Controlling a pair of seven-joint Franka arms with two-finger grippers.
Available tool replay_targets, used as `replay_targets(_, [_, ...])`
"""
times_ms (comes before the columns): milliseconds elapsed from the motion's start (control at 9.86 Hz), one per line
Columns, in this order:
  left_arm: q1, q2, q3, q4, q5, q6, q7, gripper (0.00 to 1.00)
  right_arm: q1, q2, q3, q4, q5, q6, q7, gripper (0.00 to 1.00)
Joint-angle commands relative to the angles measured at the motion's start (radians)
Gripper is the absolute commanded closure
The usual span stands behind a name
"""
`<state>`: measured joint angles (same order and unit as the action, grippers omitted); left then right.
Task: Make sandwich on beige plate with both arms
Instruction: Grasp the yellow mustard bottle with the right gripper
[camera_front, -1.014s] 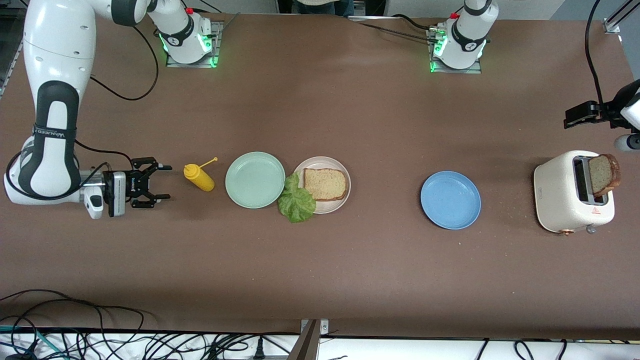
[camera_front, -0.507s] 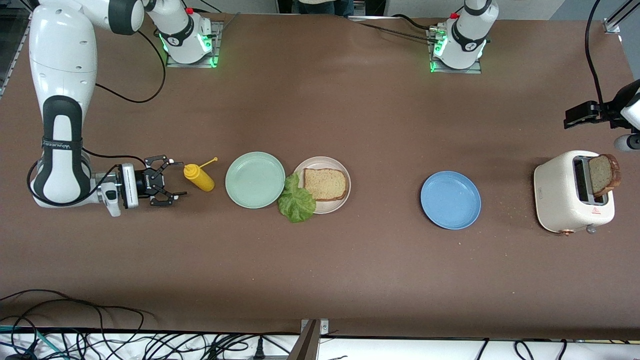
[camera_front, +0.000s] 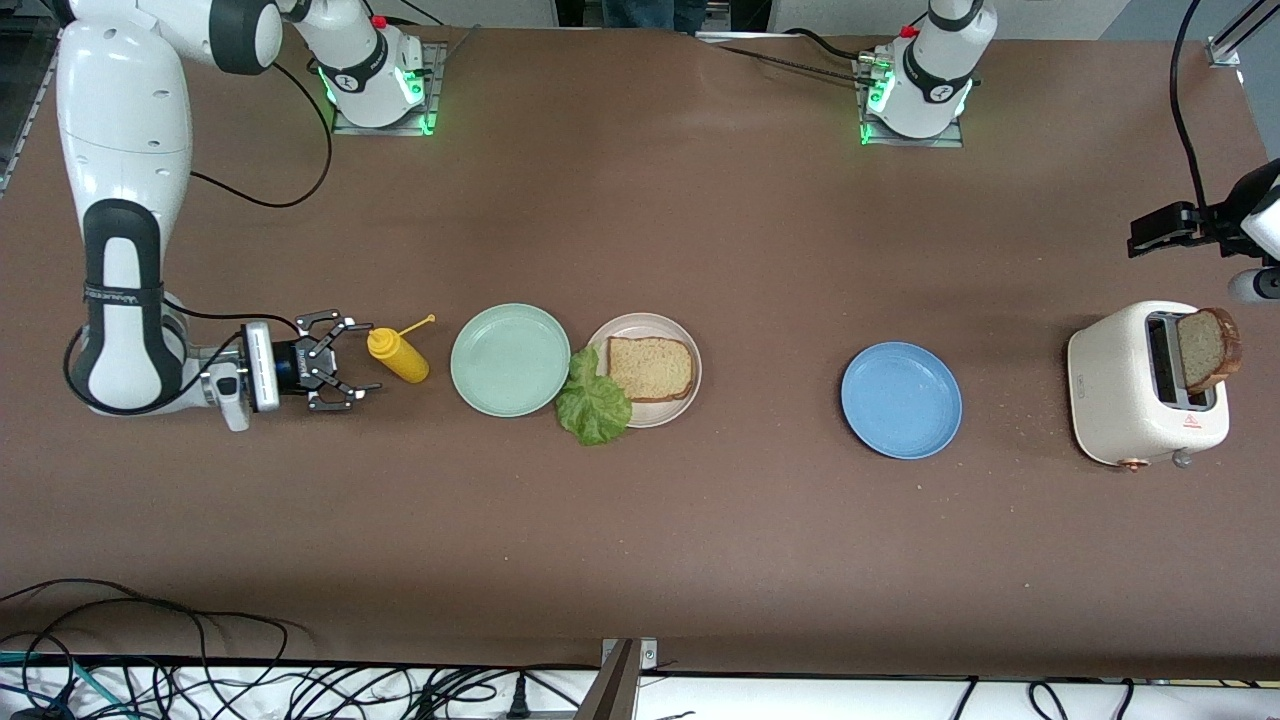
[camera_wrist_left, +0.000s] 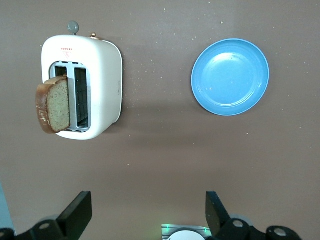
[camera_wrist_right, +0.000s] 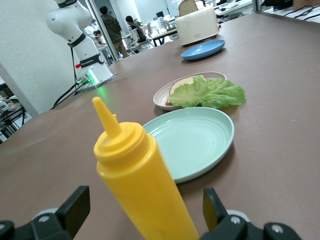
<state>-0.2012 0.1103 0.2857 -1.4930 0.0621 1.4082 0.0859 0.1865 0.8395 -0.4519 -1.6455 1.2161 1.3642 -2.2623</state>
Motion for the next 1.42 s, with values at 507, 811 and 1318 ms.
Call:
replay_targets(507, [0.003,0.008,-0.005,0.022,0.025,-0.006,0.014,0.00,-0.008,0.056,0.041,0.015,0.026,-0.005,-0.057,0.39])
replay_targets(811, [0.003,0.009,-0.005,0.022,0.025,-0.006,0.014,0.00,-0.009,0.052,0.041,0.024,0.054,-0.011,-0.045,1.00])
replay_targets(1318, [0.003,0.009,-0.005,0.022,0.027,-0.006,0.014,0.00,0.057,0.030,0.033,0.163,0.020,0.028,0.355,1.00])
